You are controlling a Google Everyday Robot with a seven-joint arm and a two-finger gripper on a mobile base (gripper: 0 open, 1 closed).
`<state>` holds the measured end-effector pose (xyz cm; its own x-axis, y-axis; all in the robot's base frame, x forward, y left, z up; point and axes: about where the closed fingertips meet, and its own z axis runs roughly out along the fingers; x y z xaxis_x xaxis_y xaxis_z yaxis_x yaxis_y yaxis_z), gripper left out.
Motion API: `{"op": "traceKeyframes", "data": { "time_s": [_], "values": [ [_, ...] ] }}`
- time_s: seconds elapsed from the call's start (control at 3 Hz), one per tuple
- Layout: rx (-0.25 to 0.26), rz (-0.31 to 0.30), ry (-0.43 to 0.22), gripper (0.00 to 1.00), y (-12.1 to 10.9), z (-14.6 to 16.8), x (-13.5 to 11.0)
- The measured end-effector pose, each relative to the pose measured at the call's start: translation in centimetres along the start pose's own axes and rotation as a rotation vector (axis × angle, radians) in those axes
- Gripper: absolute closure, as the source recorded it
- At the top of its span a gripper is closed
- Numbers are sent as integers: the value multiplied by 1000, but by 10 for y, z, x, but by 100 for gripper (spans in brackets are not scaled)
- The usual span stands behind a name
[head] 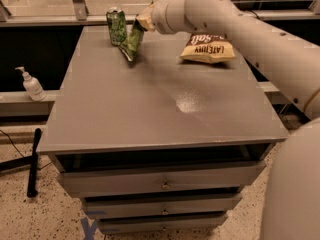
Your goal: Move green jalapeno chip bag near green can
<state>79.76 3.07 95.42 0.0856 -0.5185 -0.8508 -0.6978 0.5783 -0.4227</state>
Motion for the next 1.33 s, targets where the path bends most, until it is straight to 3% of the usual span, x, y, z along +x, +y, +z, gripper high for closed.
{"op": "traceKeyframes", "data": {
  "time_s": [0.33, 0.67, 1.33],
  "values": [
    [-4, 43, 10, 100, 4, 29, 11],
    [-18, 72, 26, 84, 8, 46, 20],
    [-66, 112, 62, 38, 19, 61, 38]
  ]
}}
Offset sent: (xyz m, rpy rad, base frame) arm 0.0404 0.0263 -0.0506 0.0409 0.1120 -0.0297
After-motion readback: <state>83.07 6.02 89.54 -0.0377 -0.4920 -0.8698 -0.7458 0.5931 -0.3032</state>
